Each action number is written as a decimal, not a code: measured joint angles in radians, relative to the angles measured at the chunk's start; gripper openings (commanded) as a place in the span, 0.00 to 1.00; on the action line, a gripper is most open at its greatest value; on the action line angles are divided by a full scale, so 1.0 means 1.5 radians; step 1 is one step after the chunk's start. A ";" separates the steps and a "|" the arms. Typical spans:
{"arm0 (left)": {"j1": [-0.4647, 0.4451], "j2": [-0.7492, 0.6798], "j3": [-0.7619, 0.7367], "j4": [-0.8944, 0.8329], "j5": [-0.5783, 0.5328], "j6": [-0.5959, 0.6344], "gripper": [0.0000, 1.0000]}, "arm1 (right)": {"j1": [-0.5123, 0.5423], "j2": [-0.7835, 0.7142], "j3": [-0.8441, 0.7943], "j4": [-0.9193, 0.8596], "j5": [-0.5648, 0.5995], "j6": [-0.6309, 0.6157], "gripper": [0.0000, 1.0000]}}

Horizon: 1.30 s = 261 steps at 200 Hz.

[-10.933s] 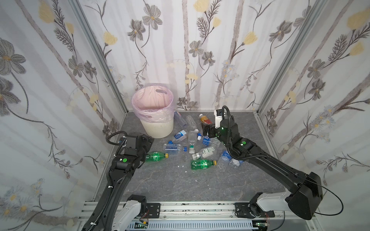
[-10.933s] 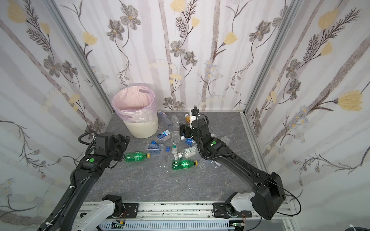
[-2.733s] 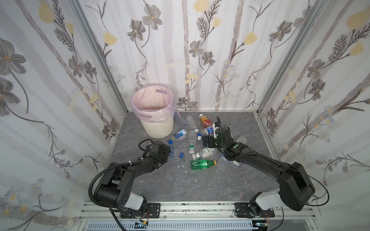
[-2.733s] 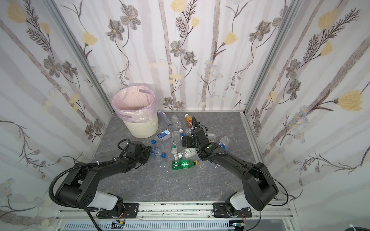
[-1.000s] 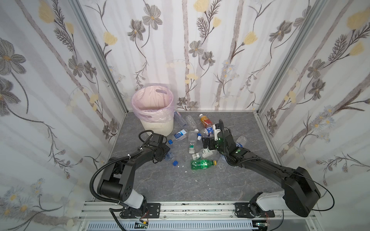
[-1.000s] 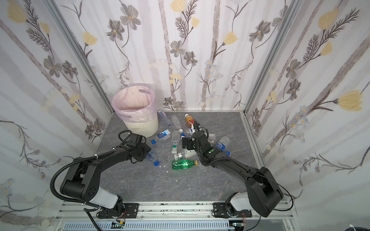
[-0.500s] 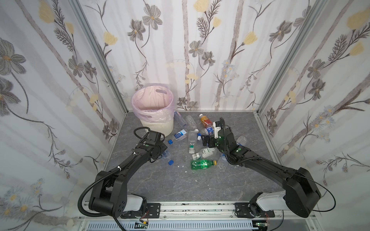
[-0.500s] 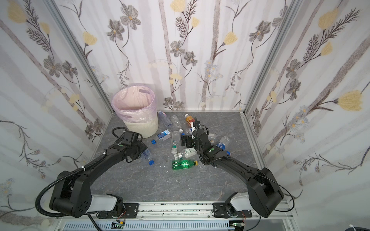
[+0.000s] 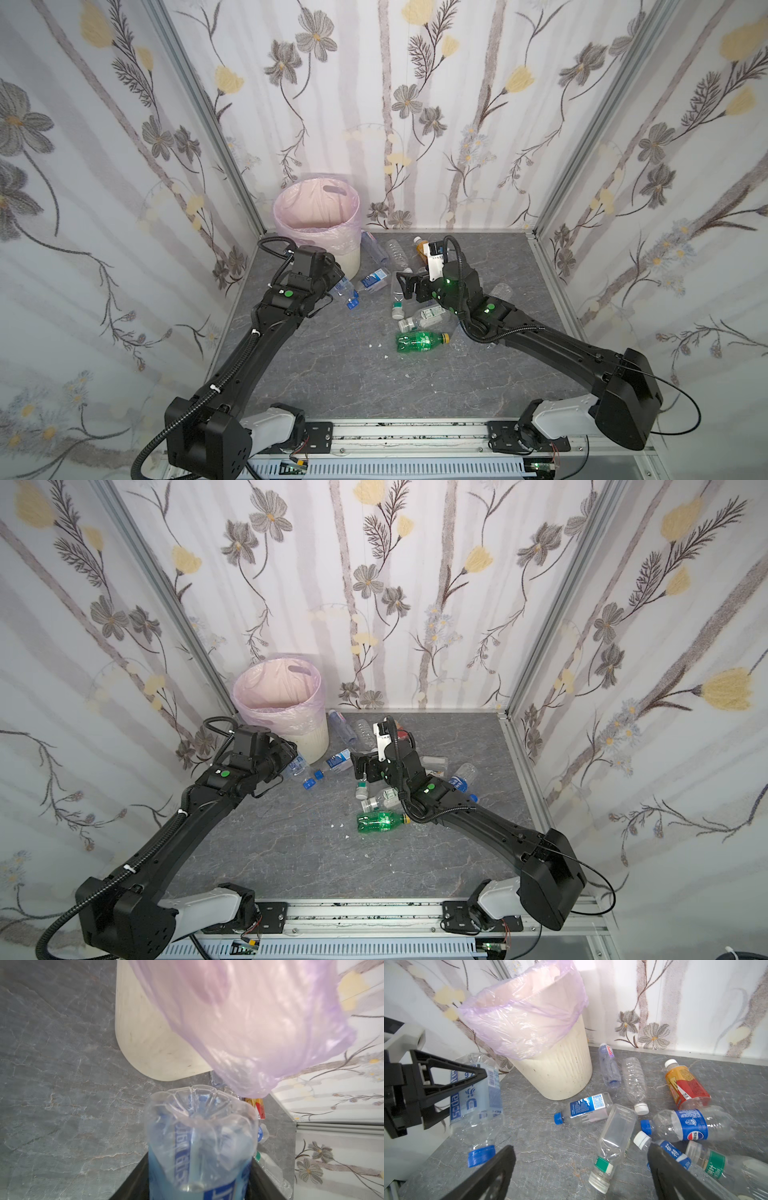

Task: Throw the plastic bottles in the bin
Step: 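Lift the soda water bottle with the left gripper and carry it over the bin, then open the left gripper to drop the soda water bottle into the bin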

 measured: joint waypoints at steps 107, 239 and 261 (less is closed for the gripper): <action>-0.019 0.068 0.227 -0.017 -0.016 0.027 0.38 | 0.057 0.079 0.127 0.014 -0.017 -0.045 1.00; 0.076 0.180 0.551 -0.017 -0.002 0.067 0.37 | 0.056 0.114 0.170 0.014 -0.014 -0.044 1.00; 0.094 0.198 0.579 -0.016 0.002 0.066 0.37 | 0.056 0.127 0.184 0.014 -0.014 -0.045 1.00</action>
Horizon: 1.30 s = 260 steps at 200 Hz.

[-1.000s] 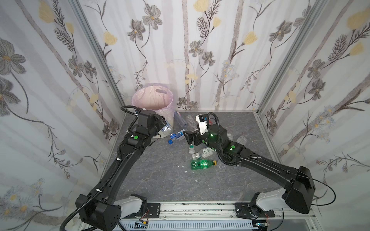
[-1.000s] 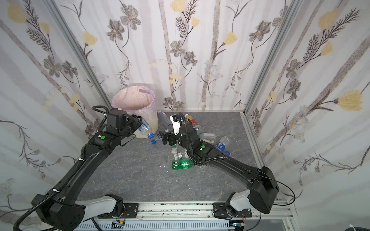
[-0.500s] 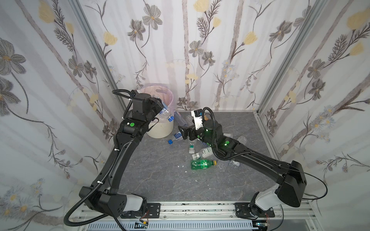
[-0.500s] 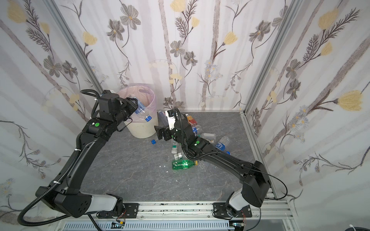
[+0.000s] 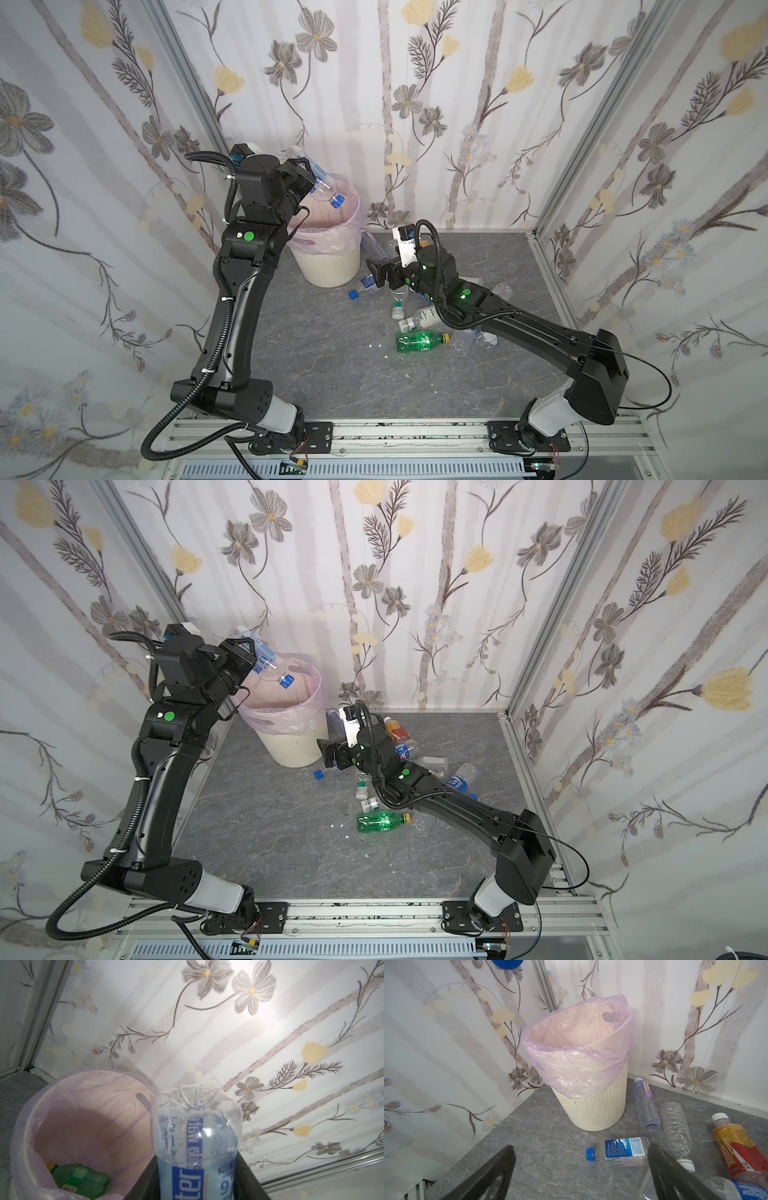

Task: Throw the plastic bottles in the bin
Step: 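Open the left gripper to drop the soda water bottle into the bin, then return the left gripper to the bottles while the right gripper moves over them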

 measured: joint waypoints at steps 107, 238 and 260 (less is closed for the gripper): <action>0.072 0.095 0.008 -0.003 0.134 -0.018 1.00 | 0.000 0.015 0.005 -0.001 -0.003 0.008 1.00; -0.121 -0.057 -0.216 -0.002 0.075 0.046 1.00 | -0.022 -0.069 -0.110 -0.010 0.031 0.044 1.00; -0.151 -0.069 -0.256 -0.003 0.070 0.058 1.00 | -0.037 -0.087 -0.141 -0.024 0.038 0.060 1.00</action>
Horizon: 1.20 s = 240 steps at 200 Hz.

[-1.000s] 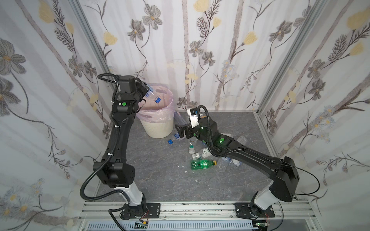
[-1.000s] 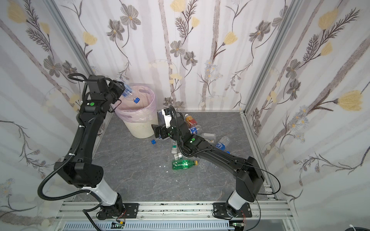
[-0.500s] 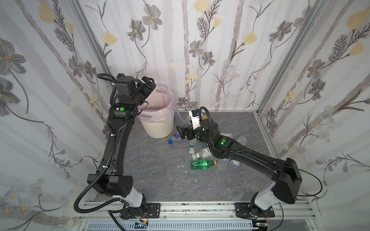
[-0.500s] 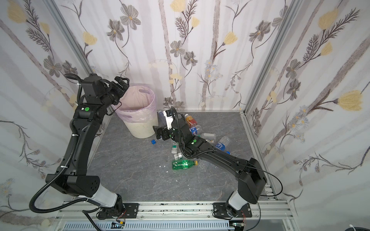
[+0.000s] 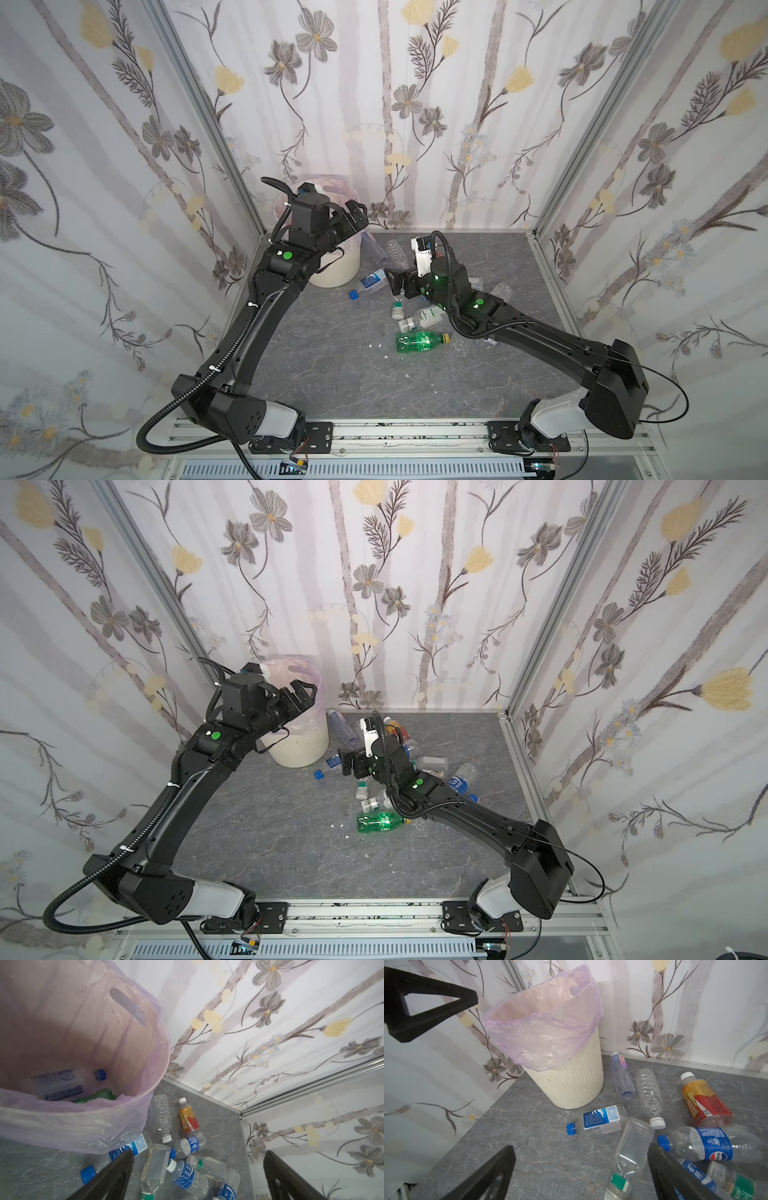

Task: Throw the plastic bottles in the bin
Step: 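Return the left gripper to the bottles while the right gripper moves over them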

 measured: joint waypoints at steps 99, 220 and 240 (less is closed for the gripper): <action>-0.074 -0.046 -0.228 0.043 0.005 0.001 1.00 | -0.067 -0.072 -0.108 -0.096 0.017 0.058 1.00; -0.197 -0.075 -0.406 0.211 0.046 -0.003 1.00 | -0.248 -0.226 -0.308 -0.265 0.091 0.258 1.00; -0.215 -0.048 -0.403 0.224 0.047 0.000 1.00 | -0.280 -0.238 -0.335 -0.273 0.075 0.281 1.00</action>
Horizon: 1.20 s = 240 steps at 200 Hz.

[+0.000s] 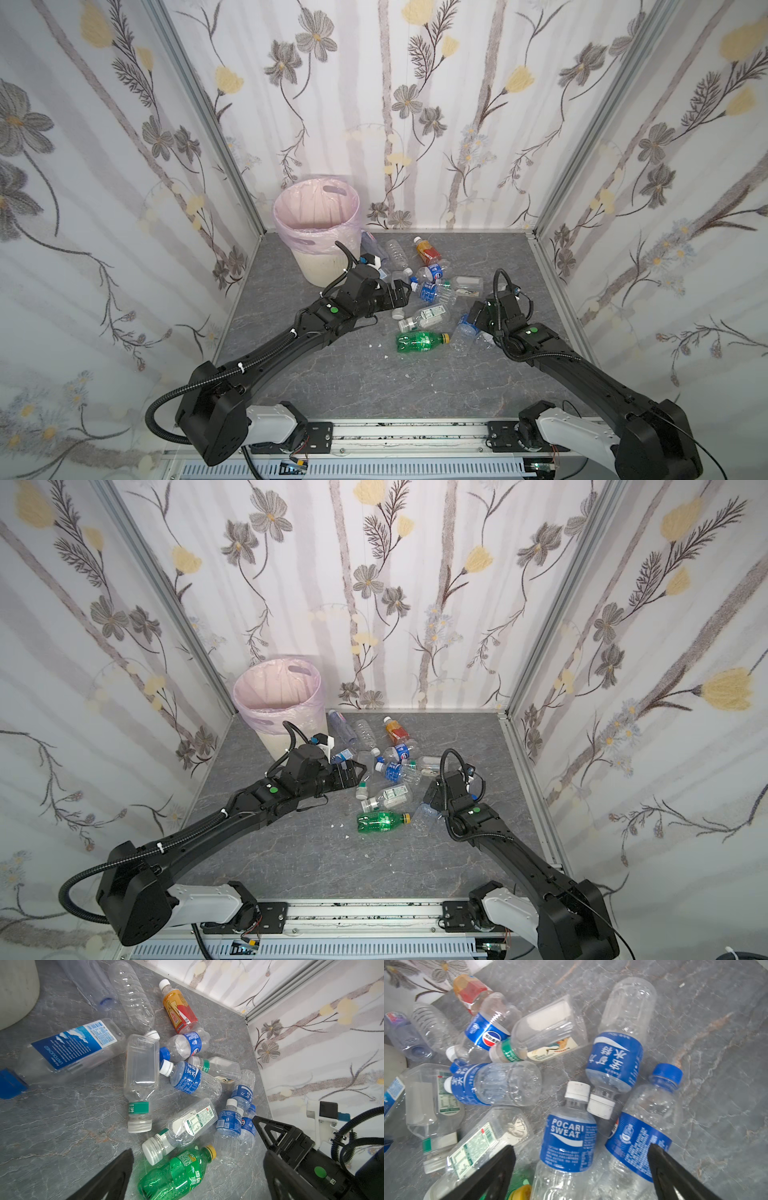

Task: Throw the plastic bottles in the bin
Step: 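Return the left gripper to the bottles while the right gripper moves over them, then lower the right gripper and close it on the blue-capped blue-labelled water bottle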

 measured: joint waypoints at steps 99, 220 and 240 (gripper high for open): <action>-0.030 0.020 0.009 0.021 -0.004 -0.006 1.00 | -0.047 0.004 -0.036 -0.046 -0.060 0.069 0.94; -0.069 -0.006 -0.029 0.024 -0.044 -0.001 1.00 | -0.086 -0.031 -0.112 -0.001 -0.054 0.038 0.80; -0.069 -0.010 -0.035 0.024 -0.052 -0.002 1.00 | -0.086 -0.040 -0.116 0.014 -0.069 0.033 0.75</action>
